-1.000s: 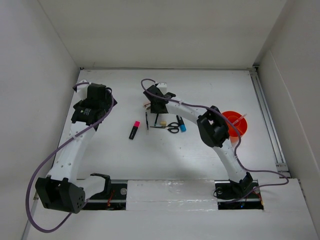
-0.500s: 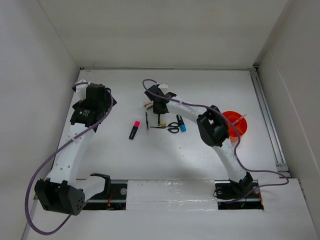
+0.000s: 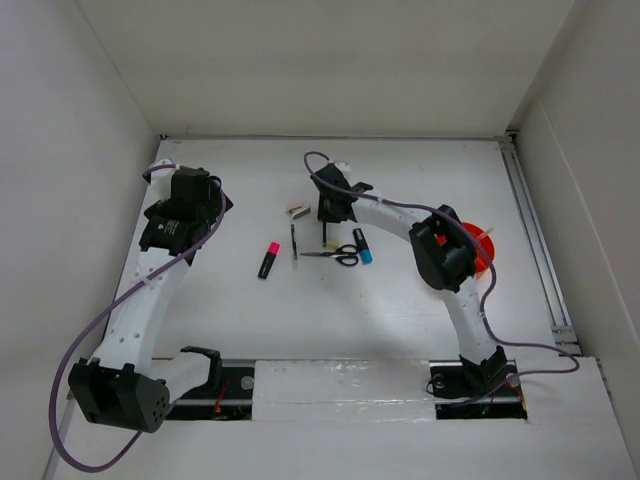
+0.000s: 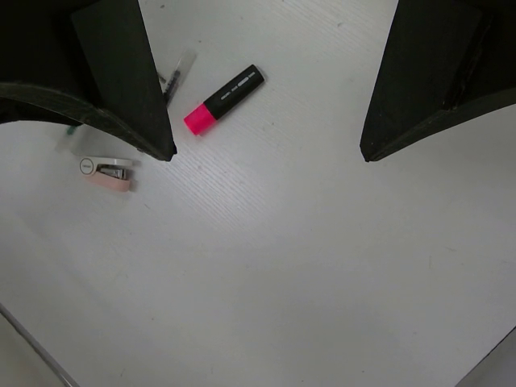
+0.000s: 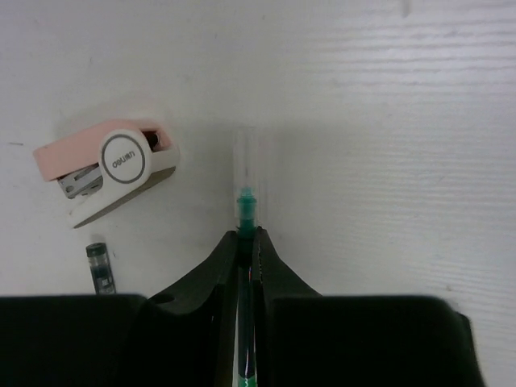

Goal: Sort the stationery into containers
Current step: Pick up the pen from the center of the board, then place the pen in the storage box.

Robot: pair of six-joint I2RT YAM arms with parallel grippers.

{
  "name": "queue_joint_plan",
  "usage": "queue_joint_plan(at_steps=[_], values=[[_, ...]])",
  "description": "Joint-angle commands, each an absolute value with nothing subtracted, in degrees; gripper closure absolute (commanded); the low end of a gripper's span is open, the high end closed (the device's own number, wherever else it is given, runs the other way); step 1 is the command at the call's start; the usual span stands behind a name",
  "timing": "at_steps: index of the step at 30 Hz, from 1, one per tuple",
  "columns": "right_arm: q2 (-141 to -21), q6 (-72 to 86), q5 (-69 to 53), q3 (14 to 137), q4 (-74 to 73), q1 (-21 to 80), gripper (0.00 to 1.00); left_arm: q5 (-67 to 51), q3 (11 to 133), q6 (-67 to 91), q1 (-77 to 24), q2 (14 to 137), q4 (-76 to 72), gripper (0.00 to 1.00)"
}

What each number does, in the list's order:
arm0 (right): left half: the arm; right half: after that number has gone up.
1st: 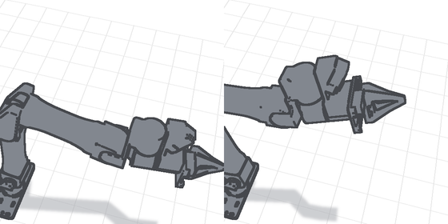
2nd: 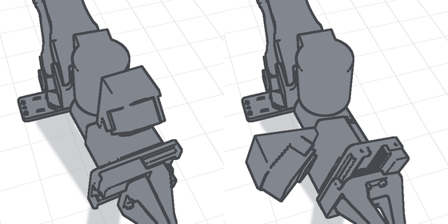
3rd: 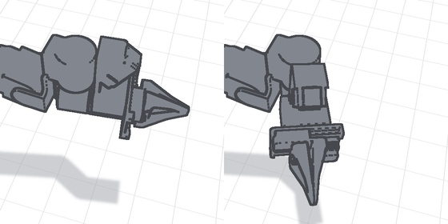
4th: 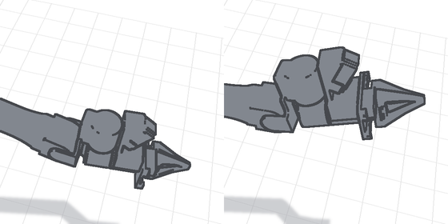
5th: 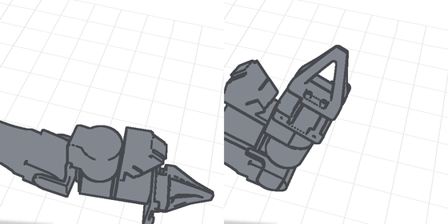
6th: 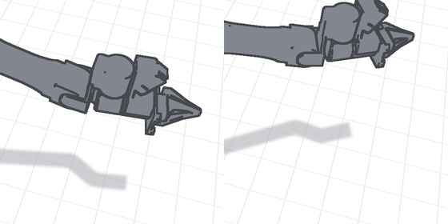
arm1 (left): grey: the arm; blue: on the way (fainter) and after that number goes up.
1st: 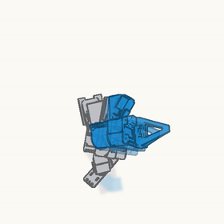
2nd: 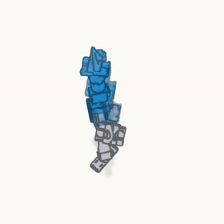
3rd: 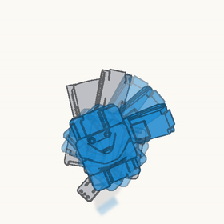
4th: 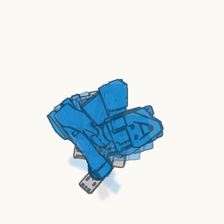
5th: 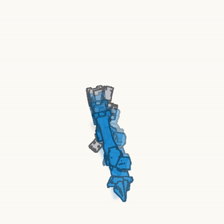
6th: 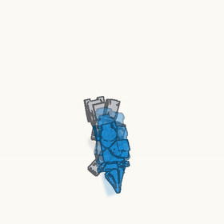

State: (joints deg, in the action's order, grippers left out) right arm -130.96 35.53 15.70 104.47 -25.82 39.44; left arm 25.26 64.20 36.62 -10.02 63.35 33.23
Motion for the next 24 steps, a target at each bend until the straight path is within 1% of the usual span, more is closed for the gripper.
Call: queue_joint_plan(at_steps=[1, 3, 4, 5, 7, 8, 9, 10, 11, 12, 14, 15, 16, 17, 18, 19, 20, 22, 24], values=[[-120.17, 32.00, 13.97, 100.66, -14.87, 36.57, 1.00, 25.49, 63.90, 35.86, -10.11, 61.96, 31.99, 0.00], [-112.18, 30.07, 15.54, 97.23, -9.71, 35.95, 1.00, 24.10, 63.90, 35.33, -10.11, 61.96, 31.38, 0.00], [-109.10, 29.45, 16.60, 92.68, -7.84, 35.95, 1.00, 23.30, 63.37, 34.55, -10.11, 61.44, 31.38, 0.00], [-103.07, 28.05, 17.31, 90.20, -5.82, 35.95, 1.00, 22.60, 63.37, 33.67, -10.11, 61.44, 30.59, 0.00], [-96.89, 26.38, 17.84, 84.75, 0.50, 34.55, 1.00, 20.49, 63.37, 33.05, -10.11, 61.44, 29.97, 0.00], [-93.64, 25.85, 18.36, 78.72, 2.44, 34.02, 1.00, 19.96, 62.85, 33.05, -10.11, 60.91, 29.97, 0.00], [-87.16, 25.84, 18.89, 75.70, 3.85, 33.40, 1.00, 19.34, 62.84, 32.52, -10.11, 60.91, 29.27, 0.00], [-83.79, 25.32, 18.90, 72.63, 6.91, 32.62, 1.00, 17.77, 62.84, 31.91, -10.11, 60.91, 28.66, 0.00], [-80.45, 25.31, 18.90, 66.33, 8.60, 30.87, 1.00, 16.97, 62.32, 31.90, -10.11, 60.30, 28.65, 0.00], [-74.07, 25.31, 18.90, 63.31, 10.01, 29.81, 1.00, 16.09, 62.31, 31.30, -10.11, 60.29, 27.78, 0.00], [-67.79, 23.83, 18.37, 56.99, 14.57, 26.74, 1.00, 12.76, 61.79, 30.50, -10.11, 60.29, 26.55, 0.00], [-64.81, 23.82, 18.37, 50.86, 16.16, 25.67, 1.00, 11.53, 61.79, 29.80, -10.11, 59.77, 26.54, 0.00], [-59.03, 21.90, 18.37, 47.49, 20.35, 24.71, 1.00, 10.38, 61.79, 29.79, -10.11, 59.77, 25.76, 0.00], [-56.28, 21.19, 17.85, 44.15, 22.83, 23.91, 1.00, 7.93, 61.27, 29.01, -10.11, 59.77, 25.14, 0.00], [-53.55, 21.18, 17.84, 38.03, 25.20, 22.25, 1.00, 6.87, 61.26, 28.39, -10.11, 59.77, 25.14, 0.00], [-48.65, 21.18, 17.32, 35.27, 27.40, 21.37, 1.00, 5.72, 61.26, 28.39, -10.11, 59.77, 24.35, 0.00], [-46.43, 20.57, 16.79, 32.72, 31.60, 20.49, 1.00, 3.62, 60.74, 27.69, -10.11, 59.77, 23.65, 0.00], [-42.56, 19.95, 17.66, 26.93, 34.44, 19.34, 1.00, 2.12, 60.73, 27.16, -10.11, 59.77, 22.95, 0.00], [-38.33, 18.11, 20.20, 24.45, 36.12, 18.63, 1.00, 0.36, 60.12, 26.64, -10.11, 59.15, 22.24, 0.00]])
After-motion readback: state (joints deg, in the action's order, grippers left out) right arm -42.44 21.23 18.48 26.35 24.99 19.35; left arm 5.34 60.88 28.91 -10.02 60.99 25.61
